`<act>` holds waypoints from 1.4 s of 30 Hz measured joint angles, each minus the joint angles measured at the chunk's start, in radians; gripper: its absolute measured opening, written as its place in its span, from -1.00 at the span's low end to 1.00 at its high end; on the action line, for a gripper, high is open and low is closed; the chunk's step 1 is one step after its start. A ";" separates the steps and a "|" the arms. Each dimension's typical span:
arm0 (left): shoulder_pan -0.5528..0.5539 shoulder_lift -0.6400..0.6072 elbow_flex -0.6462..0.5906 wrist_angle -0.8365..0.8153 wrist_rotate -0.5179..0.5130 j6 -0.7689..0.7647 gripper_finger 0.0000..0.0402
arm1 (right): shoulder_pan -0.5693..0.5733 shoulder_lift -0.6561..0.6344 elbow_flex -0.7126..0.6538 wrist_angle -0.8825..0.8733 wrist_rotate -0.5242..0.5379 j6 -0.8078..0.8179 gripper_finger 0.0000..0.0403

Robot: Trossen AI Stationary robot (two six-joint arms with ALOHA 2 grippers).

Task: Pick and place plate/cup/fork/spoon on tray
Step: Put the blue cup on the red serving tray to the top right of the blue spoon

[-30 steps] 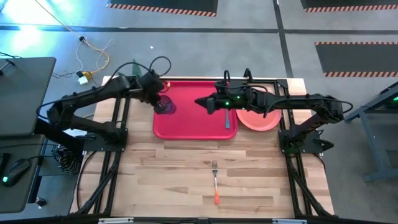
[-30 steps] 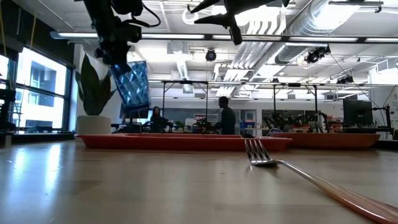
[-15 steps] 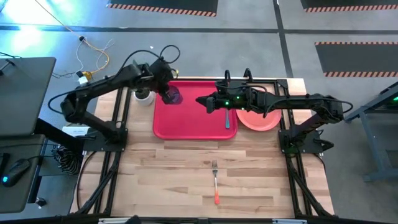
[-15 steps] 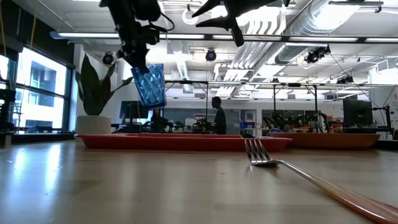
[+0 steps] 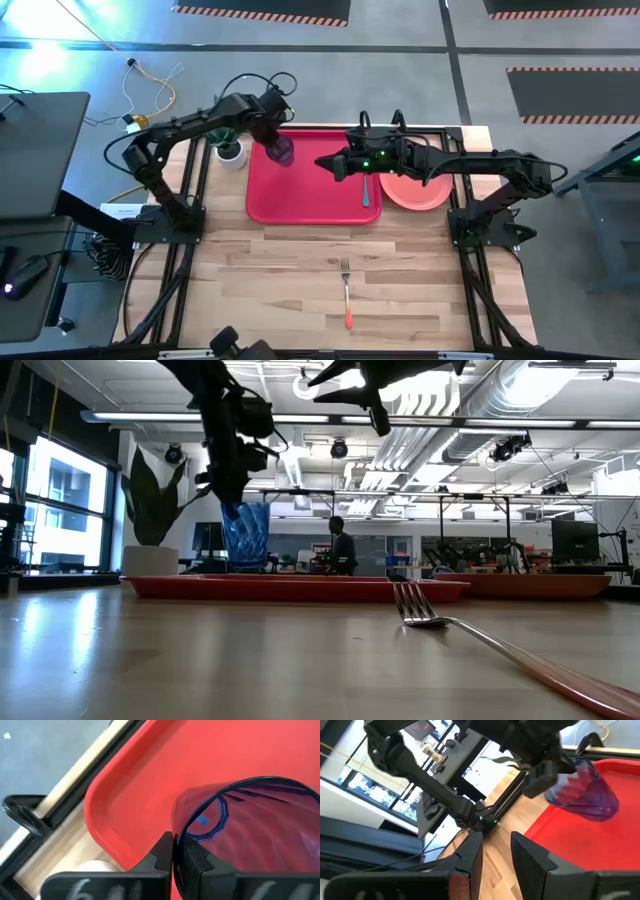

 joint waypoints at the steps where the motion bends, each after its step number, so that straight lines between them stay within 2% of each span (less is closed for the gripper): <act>1: 0.000 0.011 0.000 -0.001 0.000 -0.007 -0.98 | -0.003 0.000 0.000 0.000 -0.011 0.000 -0.54; 10: 0.045 0.041 0.000 -0.002 -0.030 -0.064 -0.98 | -0.013 0.000 0.000 -0.007 -0.044 -0.006 -0.54; 24: 0.124 0.041 0.000 0.000 -0.036 -0.067 -0.98 | -0.013 0.000 0.000 -0.018 -0.079 -0.023 -0.54; 37: 0.113 0.042 0.001 0.007 0.000 -0.080 -0.98 | -0.013 0.000 0.000 -0.018 -0.081 -0.019 -0.54; 42: 0.085 0.043 0.047 0.030 0.003 -0.032 -0.98 | -0.013 0.000 0.000 -0.020 -0.081 -0.020 -0.54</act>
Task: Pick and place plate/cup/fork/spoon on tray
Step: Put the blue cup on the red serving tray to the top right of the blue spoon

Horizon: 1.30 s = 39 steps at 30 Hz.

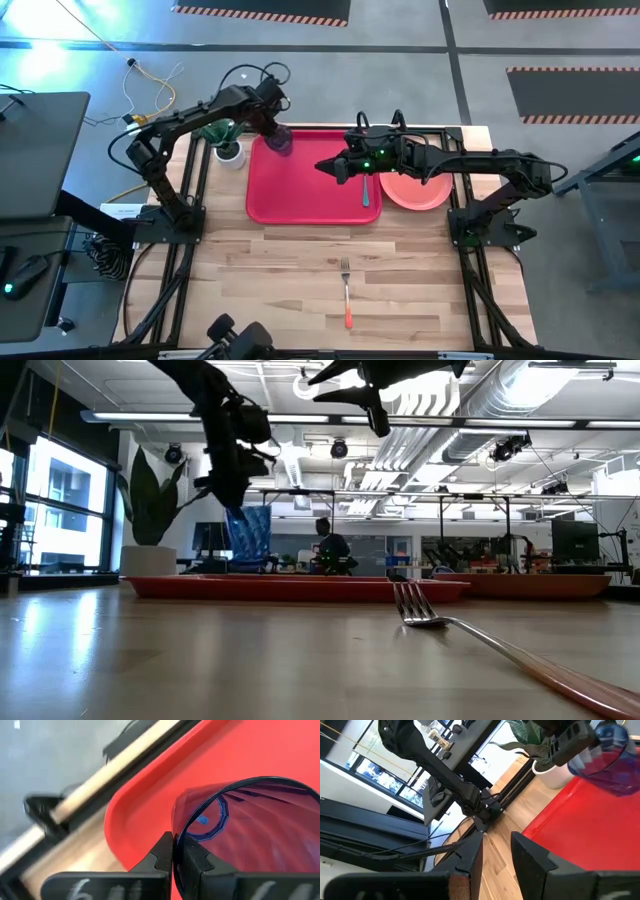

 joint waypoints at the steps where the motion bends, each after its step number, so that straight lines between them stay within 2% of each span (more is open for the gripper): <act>1: -0.006 0.000 0.011 0.001 0.000 0.021 -0.98 | 0.000 0.000 0.000 -0.002 0.000 -0.003 -0.54; 6: -0.025 -0.001 0.054 -0.001 0.006 0.172 -0.98 | 0.000 0.000 0.000 -0.004 0.000 -0.006 -0.54; 10: -0.014 -0.001 0.055 -0.009 0.057 0.275 -0.98 | 0.000 0.000 0.000 -0.005 0.000 -0.006 -0.54; 22: 0.026 0.030 0.056 -0.024 0.063 0.466 -0.98 | 0.000 0.000 0.000 -0.005 0.003 0.001 -0.54; 39: 0.059 0.128 0.056 -0.067 0.060 0.498 -0.98 | 0.000 0.000 0.000 -0.024 0.004 0.001 -0.54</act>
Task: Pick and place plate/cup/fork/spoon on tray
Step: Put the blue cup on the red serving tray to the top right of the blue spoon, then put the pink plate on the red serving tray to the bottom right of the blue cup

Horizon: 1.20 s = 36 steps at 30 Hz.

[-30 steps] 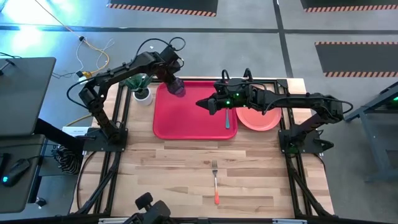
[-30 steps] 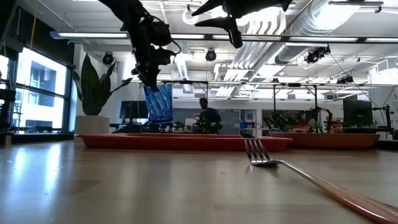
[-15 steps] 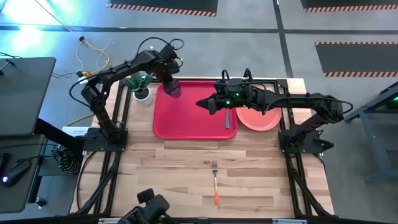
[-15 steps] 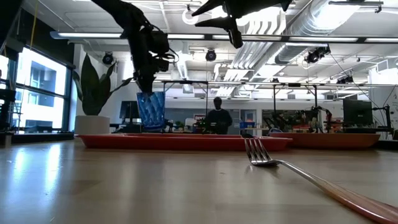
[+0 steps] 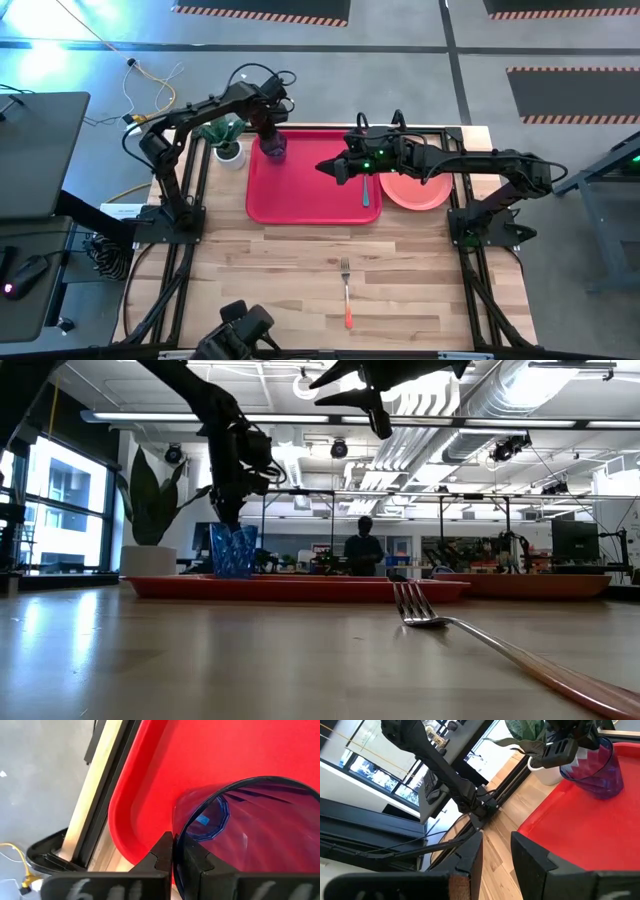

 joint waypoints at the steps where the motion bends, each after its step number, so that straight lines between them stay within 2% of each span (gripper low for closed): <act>1: 0.003 0.004 0.000 0.000 0.002 -0.005 -0.98 | 0.000 0.000 0.000 0.000 0.000 0.000 -0.54; 14: 0.014 0.009 0.000 0.005 0.001 -0.016 -0.93 | 0.000 0.000 0.000 -0.001 0.000 0.000 -0.54; 36: 0.013 0.010 0.000 0.005 -0.033 -0.044 -0.51 | 0.000 0.000 0.000 -0.001 0.000 0.000 -0.54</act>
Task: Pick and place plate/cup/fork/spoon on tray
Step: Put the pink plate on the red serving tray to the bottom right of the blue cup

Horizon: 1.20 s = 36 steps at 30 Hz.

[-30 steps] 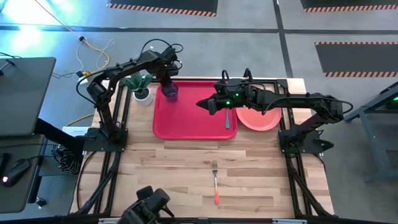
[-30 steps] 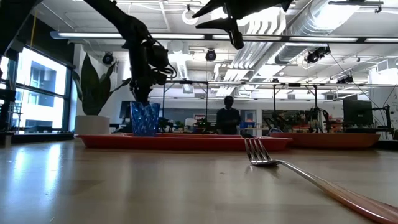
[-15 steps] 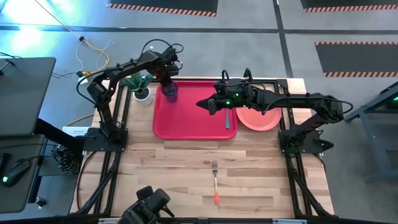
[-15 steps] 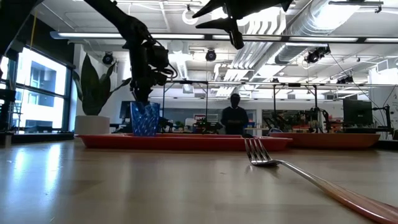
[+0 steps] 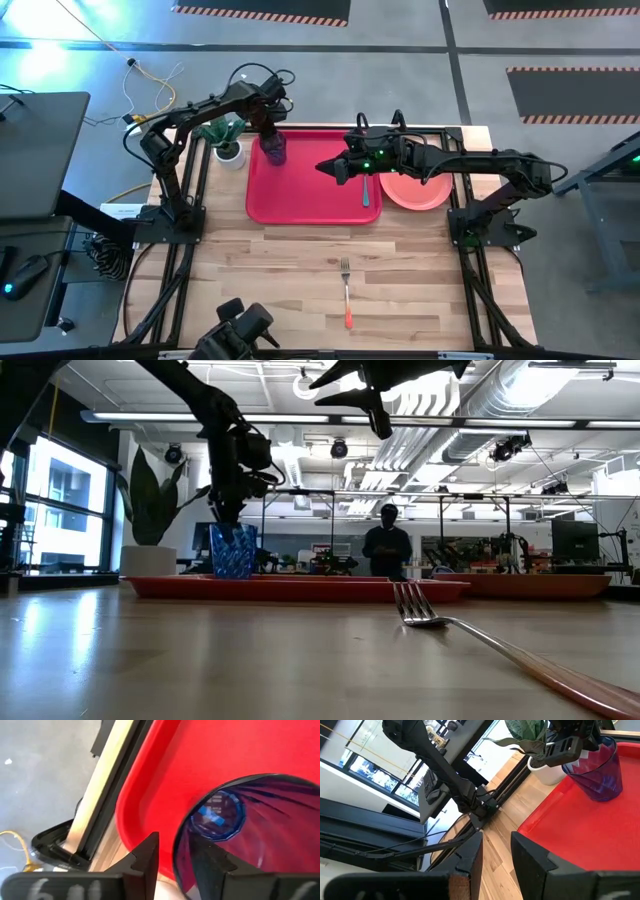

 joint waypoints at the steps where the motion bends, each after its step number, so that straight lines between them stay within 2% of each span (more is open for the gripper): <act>1: 0.000 0.000 0.000 0.000 -0.012 -0.007 -0.49 | 0.000 0.000 0.000 0.000 0.000 0.000 -0.54; 11: -0.006 -0.058 0.000 -0.008 -0.023 -0.009 -0.44 | 0.000 0.000 0.000 0.000 0.000 0.000 -0.54; 19: -0.052 -0.156 0.000 -0.032 -0.014 -0.030 -0.44 | 0.000 0.000 0.000 -0.028 -0.021 0.000 -0.54; 27: -0.146 -0.275 -0.001 -0.054 0.097 -0.122 -0.44 | 0.021 0.000 0.000 -0.247 -0.053 0.026 -0.54; 36: -0.274 -0.358 -0.001 -0.053 0.113 -0.174 -0.44 | 0.088 0.000 0.000 -0.540 -0.031 0.108 -0.54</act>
